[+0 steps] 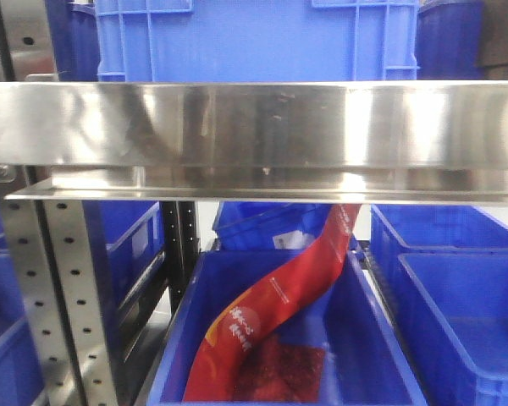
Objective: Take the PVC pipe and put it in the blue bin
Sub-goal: 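Move both grippers with the clamp above an open blue bin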
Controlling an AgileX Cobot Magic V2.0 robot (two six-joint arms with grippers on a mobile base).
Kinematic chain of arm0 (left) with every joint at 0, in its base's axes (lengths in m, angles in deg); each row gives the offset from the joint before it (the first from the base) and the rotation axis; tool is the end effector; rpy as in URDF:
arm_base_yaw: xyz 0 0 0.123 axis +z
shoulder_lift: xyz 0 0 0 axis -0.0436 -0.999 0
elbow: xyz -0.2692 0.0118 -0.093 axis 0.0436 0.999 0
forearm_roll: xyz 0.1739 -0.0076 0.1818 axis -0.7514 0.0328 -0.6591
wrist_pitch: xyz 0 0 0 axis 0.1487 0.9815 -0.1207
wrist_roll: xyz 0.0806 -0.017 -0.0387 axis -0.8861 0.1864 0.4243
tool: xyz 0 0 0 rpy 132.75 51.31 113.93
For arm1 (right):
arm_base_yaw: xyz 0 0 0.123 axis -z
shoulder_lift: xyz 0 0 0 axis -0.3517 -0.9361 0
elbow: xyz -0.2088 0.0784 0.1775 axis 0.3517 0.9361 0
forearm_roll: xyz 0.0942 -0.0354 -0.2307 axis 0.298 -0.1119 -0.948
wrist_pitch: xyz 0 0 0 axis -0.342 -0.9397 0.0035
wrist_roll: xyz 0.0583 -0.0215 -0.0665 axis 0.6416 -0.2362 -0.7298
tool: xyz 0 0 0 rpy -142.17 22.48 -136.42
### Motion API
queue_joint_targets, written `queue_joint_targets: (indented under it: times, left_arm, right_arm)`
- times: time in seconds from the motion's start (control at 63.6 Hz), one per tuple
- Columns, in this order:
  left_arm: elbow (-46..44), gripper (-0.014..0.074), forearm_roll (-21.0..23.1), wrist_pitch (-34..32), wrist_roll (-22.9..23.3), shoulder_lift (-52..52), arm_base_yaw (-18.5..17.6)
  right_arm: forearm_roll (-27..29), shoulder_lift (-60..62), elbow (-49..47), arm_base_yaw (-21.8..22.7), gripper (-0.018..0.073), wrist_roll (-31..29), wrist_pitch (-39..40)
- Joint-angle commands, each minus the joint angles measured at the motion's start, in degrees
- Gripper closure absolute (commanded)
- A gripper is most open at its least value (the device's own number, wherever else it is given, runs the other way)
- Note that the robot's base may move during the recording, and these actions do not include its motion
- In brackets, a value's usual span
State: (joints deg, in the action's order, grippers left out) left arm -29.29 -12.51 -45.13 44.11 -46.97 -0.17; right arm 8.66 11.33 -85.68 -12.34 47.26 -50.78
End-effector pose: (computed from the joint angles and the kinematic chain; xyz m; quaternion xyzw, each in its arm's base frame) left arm 0.0602 -0.0009 0.3796 -0.0093 0.6958 -0.0278 0.7176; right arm 0.0542 -0.0023 0.3805 0.0217 0.7093 -0.0363 0.7036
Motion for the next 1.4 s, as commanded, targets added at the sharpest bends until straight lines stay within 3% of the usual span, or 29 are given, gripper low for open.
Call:
queue_joint_targets:
  times: [0.0,0.975,1.383]
  left_arm:
    - [0.0,0.0707,0.0,-1.6,0.3,0.3,-0.3]
    - [0.0,0.0707,0.0,-1.6,0.3,0.3,-0.3]
    - [0.0,0.0707,-0.7,-10.9,0.3,0.3,-0.3]
  right_arm:
    - [-0.2,0.3,0.0,-0.2,0.0713,-0.2,1.8]
    - [-0.2,0.3,0.0,-0.2,0.0713,-0.2,1.8]
    - [0.3,0.3,0.0,-0.3,0.0713,-0.2,4.4]
